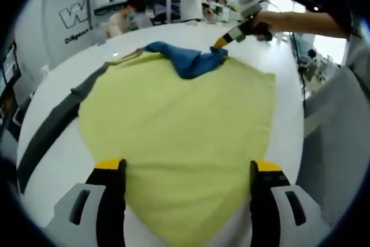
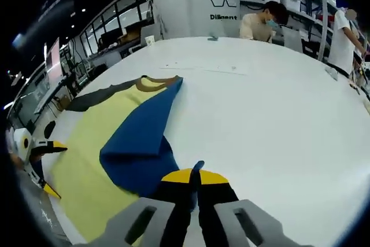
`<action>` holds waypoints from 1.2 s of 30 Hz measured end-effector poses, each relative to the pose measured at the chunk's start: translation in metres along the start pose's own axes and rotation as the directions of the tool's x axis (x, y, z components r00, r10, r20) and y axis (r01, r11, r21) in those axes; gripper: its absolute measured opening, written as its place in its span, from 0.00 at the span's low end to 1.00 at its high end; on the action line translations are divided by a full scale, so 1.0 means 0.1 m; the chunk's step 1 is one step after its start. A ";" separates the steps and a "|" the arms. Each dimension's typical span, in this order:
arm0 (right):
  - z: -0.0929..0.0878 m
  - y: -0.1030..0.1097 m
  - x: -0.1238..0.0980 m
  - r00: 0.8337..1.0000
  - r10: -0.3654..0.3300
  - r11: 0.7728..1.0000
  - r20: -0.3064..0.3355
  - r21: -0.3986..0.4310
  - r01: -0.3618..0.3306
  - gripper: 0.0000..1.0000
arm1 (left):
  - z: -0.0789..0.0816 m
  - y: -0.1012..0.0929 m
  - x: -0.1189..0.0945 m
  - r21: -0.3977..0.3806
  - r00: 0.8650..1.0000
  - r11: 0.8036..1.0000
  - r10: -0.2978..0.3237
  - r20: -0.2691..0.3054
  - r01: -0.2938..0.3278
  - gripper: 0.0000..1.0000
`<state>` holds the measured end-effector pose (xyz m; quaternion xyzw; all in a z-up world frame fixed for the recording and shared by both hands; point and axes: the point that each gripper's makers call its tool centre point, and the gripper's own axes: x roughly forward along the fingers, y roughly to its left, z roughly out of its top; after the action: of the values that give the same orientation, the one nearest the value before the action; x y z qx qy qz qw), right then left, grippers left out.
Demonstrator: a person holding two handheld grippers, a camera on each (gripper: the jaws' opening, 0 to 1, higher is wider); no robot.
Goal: Fold the garment on the visible template until the final outline fits inside the template.
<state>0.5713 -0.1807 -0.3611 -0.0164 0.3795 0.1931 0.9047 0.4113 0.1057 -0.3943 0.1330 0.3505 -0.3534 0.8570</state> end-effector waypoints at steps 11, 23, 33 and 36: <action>0.78 -0.63 -0.09 0.976 -0.132 0.991 0.172 -0.001 0.134 0.00 | -0.02 0.00 -0.01 0.015 1.000 1.000 -0.012 -0.016 0.013 0.84; 1.31 -1.39 -0.55 0.902 -0.305 0.945 0.306 -0.016 0.325 0.00 | -0.01 0.00 -0.01 0.011 1.000 1.000 -0.006 -0.017 0.006 0.85; 1.12 -2.14 -0.96 0.851 -0.418 0.896 0.317 -0.011 0.444 0.00 | -0.03 0.02 0.01 0.004 1.000 1.000 0.001 -0.014 -0.001 0.85; 0.87 -2.28 -0.96 0.855 -0.437 0.890 0.277 0.000 0.455 0.00 | -0.03 0.02 0.01 0.005 1.000 1.000 0.000 -0.015 0.000 0.85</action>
<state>0.6515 -0.4090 -0.2592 -0.1074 0.2321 -0.0092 0.9667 0.4120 0.1083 -0.3975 0.1380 0.3560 -0.3532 0.8541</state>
